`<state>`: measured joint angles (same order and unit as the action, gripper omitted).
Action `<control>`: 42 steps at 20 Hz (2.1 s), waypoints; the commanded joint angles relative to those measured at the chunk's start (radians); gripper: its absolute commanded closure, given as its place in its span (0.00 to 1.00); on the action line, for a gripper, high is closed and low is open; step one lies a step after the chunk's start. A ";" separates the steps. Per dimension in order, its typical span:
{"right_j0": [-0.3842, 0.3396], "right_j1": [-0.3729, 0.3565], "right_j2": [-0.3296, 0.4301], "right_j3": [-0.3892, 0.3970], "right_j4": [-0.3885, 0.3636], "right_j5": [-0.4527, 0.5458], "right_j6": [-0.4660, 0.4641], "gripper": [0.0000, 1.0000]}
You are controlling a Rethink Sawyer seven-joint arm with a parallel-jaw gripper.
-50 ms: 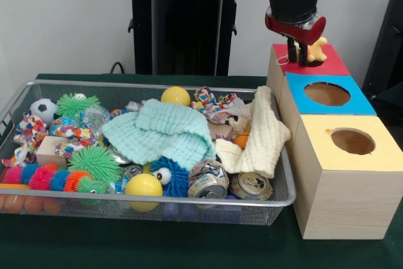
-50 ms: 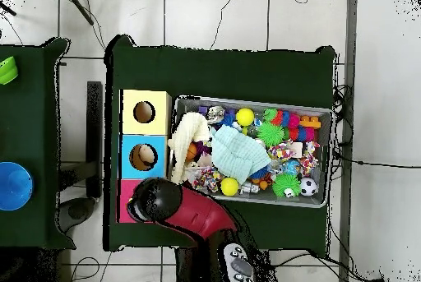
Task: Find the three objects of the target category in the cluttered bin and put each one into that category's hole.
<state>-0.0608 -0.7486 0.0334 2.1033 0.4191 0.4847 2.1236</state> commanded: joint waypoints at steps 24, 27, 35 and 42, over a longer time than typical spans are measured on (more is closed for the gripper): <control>0.064 0.085 -0.123 -0.090 -0.137 -0.019 0.104 1.00; 0.061 0.085 -0.121 -0.090 -0.139 -0.012 0.100 1.00; 0.062 0.087 -0.123 -0.101 -0.150 0.012 0.093 1.00; 0.063 0.087 -0.125 -0.107 -0.151 0.030 0.093 1.00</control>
<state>0.0396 -0.7454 -0.0685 2.0458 0.3290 0.4868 2.1236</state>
